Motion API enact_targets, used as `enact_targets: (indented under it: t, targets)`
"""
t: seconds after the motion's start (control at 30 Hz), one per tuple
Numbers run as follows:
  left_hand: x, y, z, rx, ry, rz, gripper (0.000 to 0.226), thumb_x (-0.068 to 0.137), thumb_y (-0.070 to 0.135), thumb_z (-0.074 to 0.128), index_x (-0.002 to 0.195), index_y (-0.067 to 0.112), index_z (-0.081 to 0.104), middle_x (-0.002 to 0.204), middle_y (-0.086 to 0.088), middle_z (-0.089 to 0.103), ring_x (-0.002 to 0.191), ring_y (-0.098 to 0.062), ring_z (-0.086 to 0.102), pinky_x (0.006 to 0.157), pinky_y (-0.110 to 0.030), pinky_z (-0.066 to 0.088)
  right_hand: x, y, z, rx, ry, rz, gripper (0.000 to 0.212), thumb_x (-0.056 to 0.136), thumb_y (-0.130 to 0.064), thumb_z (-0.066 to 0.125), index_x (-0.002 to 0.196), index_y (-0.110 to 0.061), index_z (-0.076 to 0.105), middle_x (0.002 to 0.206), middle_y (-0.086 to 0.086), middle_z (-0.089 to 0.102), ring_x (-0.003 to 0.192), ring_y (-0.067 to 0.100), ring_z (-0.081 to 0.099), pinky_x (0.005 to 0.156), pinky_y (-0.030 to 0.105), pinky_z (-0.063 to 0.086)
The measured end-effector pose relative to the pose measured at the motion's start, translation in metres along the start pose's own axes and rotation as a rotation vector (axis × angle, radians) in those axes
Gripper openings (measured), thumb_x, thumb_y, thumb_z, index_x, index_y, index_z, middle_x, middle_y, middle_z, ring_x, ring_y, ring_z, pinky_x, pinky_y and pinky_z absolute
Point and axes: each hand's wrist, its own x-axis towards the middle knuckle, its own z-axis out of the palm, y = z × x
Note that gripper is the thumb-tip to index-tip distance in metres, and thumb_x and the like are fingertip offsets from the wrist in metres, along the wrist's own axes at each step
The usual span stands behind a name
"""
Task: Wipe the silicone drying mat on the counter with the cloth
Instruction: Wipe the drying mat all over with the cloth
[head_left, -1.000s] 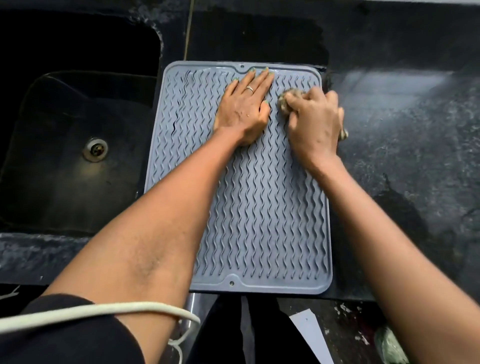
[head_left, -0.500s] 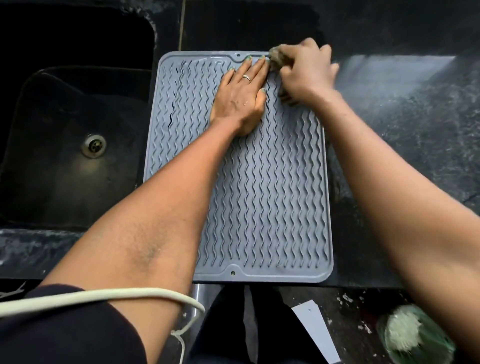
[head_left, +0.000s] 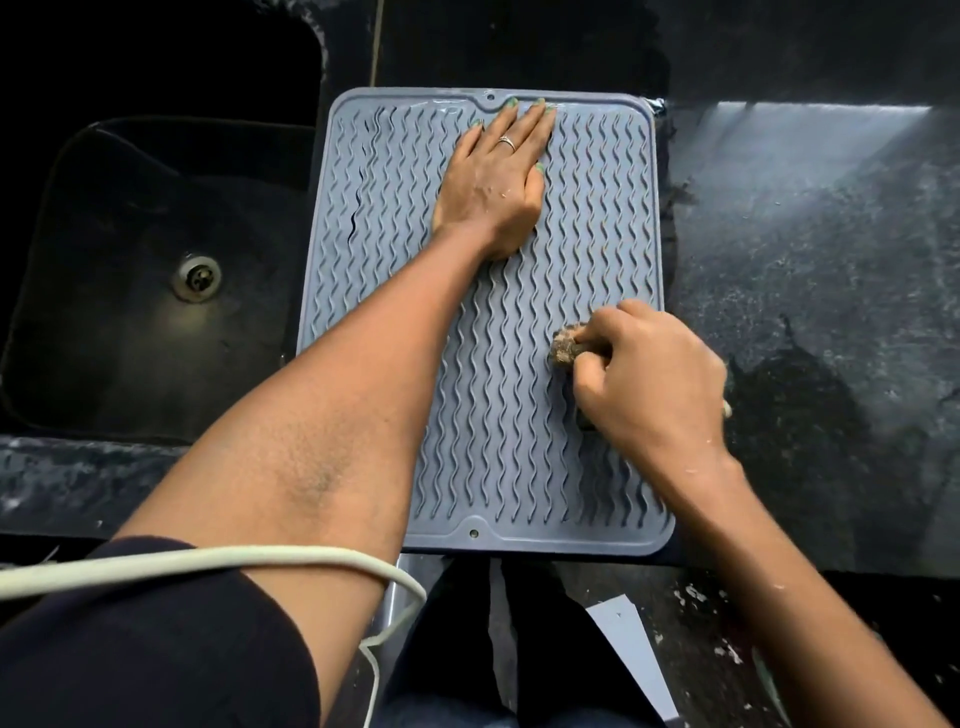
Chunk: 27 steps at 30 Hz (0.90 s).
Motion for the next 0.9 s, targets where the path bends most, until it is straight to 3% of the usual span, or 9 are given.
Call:
enact_targets:
  t: [0.07, 0.13, 0.2, 0.27, 0.33, 0.47, 0.67, 0.77, 0.9]
  targets:
    - [0.001, 0.0, 0.0, 0.004, 0.006, 0.002, 0.058, 0.097, 0.027, 0.027, 0.153, 0.024, 0.013, 0.161, 0.006, 0.014, 0.149, -0.013, 0.01, 0.121, -0.035, 0.005, 0.019, 0.003, -0.017, 0.138, -0.088, 0.13, 0.019, 0.074, -0.027, 0.054, 0.084, -0.027, 0.069, 0.084, 0.001, 0.069, 0.083, 0.029, 0.062, 0.07, 0.033, 0.044]
    - [0.0, 0.001, 0.0, 0.015, 0.007, -0.003, 0.058, 0.097, 0.027, 0.027, 0.153, 0.024, 0.013, 0.161, 0.005, 0.014, 0.149, -0.014, 0.01, 0.121, -0.035, 0.005, 0.051, 0.007, -0.031, 0.261, 0.04, 0.178, 0.026, 0.074, -0.031, 0.049, 0.092, -0.031, 0.069, 0.091, 0.0, 0.071, 0.089, 0.028, 0.063, 0.078, 0.039, 0.05]
    - [0.001, 0.001, 0.0, 0.027, 0.003, -0.004, 0.058, 0.097, 0.027, 0.027, 0.153, 0.024, 0.012, 0.161, 0.006, 0.014, 0.149, -0.014, 0.01, 0.121, -0.035, 0.006, 0.091, 0.011, -0.028, 0.237, 0.158, 0.143, 0.034, 0.077, -0.034, 0.045, 0.105, -0.03, 0.064, 0.111, 0.002, 0.065, 0.106, 0.029, 0.056, 0.086, 0.043, 0.046]
    - [0.001, 0.001, -0.001, 0.031, 0.001, 0.002, 0.058, 0.097, 0.026, 0.027, 0.153, 0.025, 0.013, 0.161, 0.006, 0.014, 0.149, -0.013, 0.009, 0.121, -0.035, 0.005, 0.125, 0.013, -0.013, 0.076, 0.027, 0.119, 0.04, 0.083, -0.04, 0.045, 0.122, -0.032, 0.055, 0.131, 0.006, 0.051, 0.124, 0.032, 0.039, 0.097, 0.051, 0.035]
    - [0.001, 0.0, -0.001, 0.025, -0.003, 0.005, 0.058, 0.097, 0.025, 0.027, 0.153, 0.024, 0.013, 0.161, 0.006, 0.014, 0.149, -0.013, 0.009, 0.121, -0.035, 0.005, 0.14, 0.017, 0.011, -0.069, -0.051, 0.099, 0.047, 0.088, -0.042, 0.043, 0.133, -0.03, 0.044, 0.139, 0.008, 0.04, 0.13, 0.034, 0.028, 0.1, 0.055, 0.026]
    - [0.0, 0.0, 0.0, 0.036, -0.005, 0.011, 0.058, 0.097, 0.024, 0.025, 0.154, 0.024, 0.013, 0.162, 0.006, 0.013, 0.149, -0.014, 0.009, 0.121, -0.036, 0.006, 0.134, 0.02, 0.033, -0.137, 0.146, 0.077, 0.038, 0.086, -0.033, 0.043, 0.122, -0.023, 0.053, 0.127, 0.007, 0.047, 0.12, 0.033, 0.036, 0.09, 0.049, 0.031]
    - [0.001, -0.001, 0.0, 0.034, -0.007, 0.003, 0.058, 0.097, 0.027, 0.025, 0.154, 0.024, 0.013, 0.162, 0.005, 0.014, 0.149, -0.014, 0.009, 0.121, -0.035, 0.005, 0.046, 0.017, 0.034, -0.048, 0.22, 0.012, 0.026, 0.083, -0.031, 0.047, 0.094, -0.013, 0.062, 0.104, 0.011, 0.055, 0.098, 0.034, 0.045, 0.073, 0.04, 0.035]
    - [0.0, 0.001, 0.0, 0.023, -0.004, 0.001, 0.058, 0.097, 0.027, 0.025, 0.154, 0.024, 0.013, 0.161, 0.005, 0.014, 0.149, -0.013, 0.009, 0.121, -0.035, 0.005, -0.012, 0.016, 0.032, -0.085, 0.169, -0.018, 0.023, 0.083, -0.03, 0.051, 0.095, -0.013, 0.061, 0.098, 0.009, 0.055, 0.089, 0.032, 0.044, 0.067, 0.038, 0.032]
    - [-0.001, 0.0, -0.002, -0.02, -0.006, 0.0, 0.057, 0.098, 0.026, 0.026, 0.153, 0.024, 0.016, 0.161, 0.005, 0.017, 0.149, -0.012, 0.01, 0.121, -0.034, 0.004, -0.062, 0.01, 0.023, -0.072, 0.021, 0.006, 0.032, 0.081, -0.026, 0.06, 0.111, -0.016, 0.062, 0.106, 0.009, 0.056, 0.089, 0.033, 0.046, 0.067, 0.04, 0.039]
